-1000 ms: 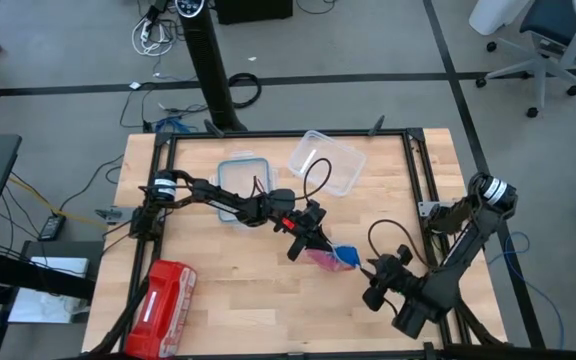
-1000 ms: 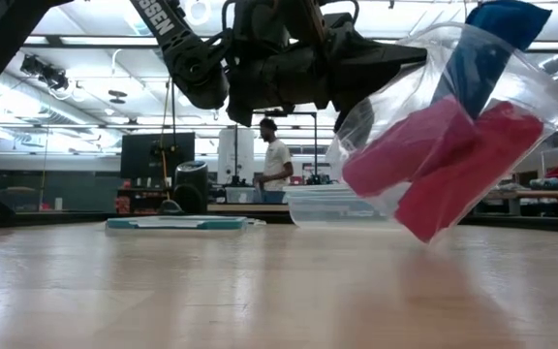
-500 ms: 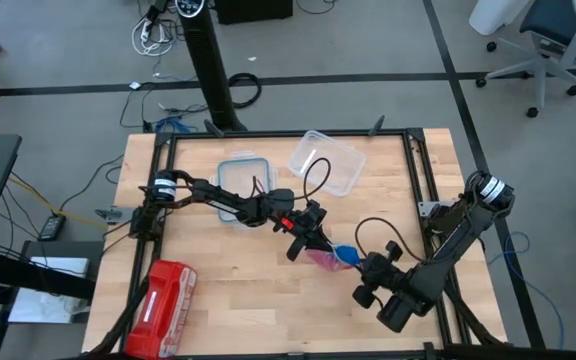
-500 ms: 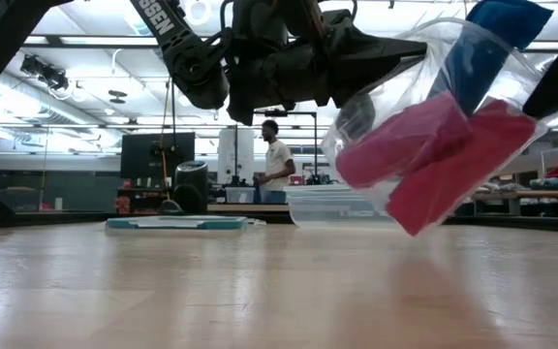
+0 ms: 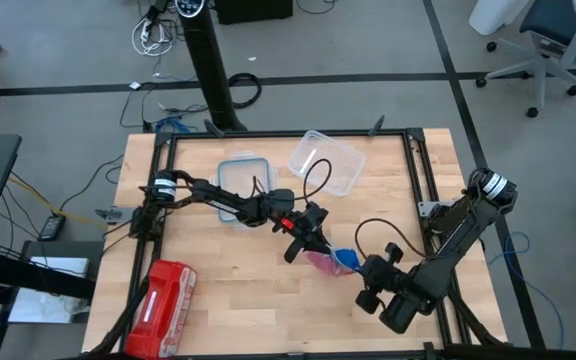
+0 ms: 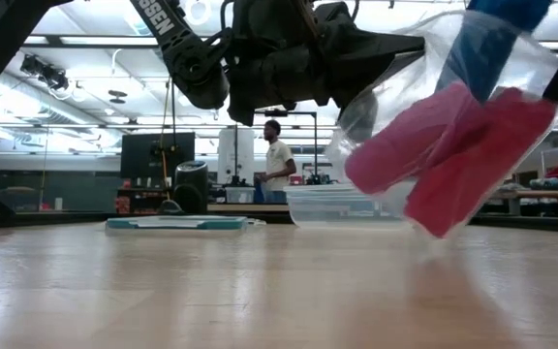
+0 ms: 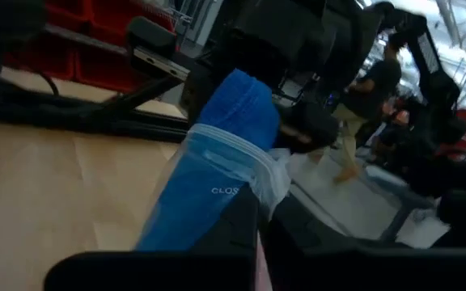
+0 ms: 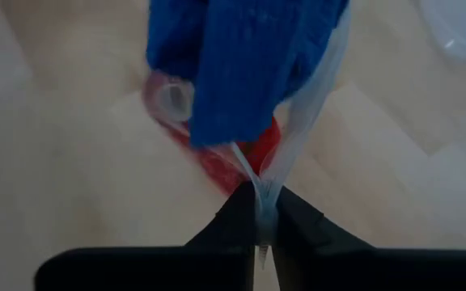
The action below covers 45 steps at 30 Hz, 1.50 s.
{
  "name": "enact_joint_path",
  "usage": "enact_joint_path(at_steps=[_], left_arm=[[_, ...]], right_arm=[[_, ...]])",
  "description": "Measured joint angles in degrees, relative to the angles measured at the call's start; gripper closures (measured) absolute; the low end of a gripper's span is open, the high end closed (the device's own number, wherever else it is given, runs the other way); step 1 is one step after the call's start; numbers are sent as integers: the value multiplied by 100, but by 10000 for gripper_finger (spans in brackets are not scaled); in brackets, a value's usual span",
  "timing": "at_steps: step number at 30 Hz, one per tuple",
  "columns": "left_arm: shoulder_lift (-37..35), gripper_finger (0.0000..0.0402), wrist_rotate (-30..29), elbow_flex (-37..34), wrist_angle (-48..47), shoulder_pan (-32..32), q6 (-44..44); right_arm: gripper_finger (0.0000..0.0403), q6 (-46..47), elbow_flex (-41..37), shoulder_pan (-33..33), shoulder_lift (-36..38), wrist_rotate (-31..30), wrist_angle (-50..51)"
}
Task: Roll bandage
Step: Put the blue bandage into the transparent zip bag
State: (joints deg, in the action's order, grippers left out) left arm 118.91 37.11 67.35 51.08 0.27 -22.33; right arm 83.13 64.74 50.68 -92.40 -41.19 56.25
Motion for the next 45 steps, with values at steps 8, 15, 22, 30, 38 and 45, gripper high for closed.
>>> enact_joint_path(at_steps=[8, 15, 22, 30, 38, 45], left_arm=[[0, 253, 2, 1, 294, 119, 223], [-39, 177, 318, 191, 379, 267, -188], [-52, 177, 656, 1183, -1413, -4, 181], [-59, 178, 503, 1786, -2877, -108, 1372], [-59, 178, -207, 1792, -3000, -157, 2154], [-266, 178, -496, 1793, -3417, -285, 3306]], right_arm=[[376, -237, 388, 0, 64, 667, 392], [386, -243, 719, -17, 64, 1116, 1077], [374, -362, 1126, -52, 66, 1152, 1602], [386, -376, 1168, -92, 68, 1152, 1698], [380, -387, 1168, -98, 68, 1052, 1698], [380, -412, 1168, -98, 68, 980, 1694]])
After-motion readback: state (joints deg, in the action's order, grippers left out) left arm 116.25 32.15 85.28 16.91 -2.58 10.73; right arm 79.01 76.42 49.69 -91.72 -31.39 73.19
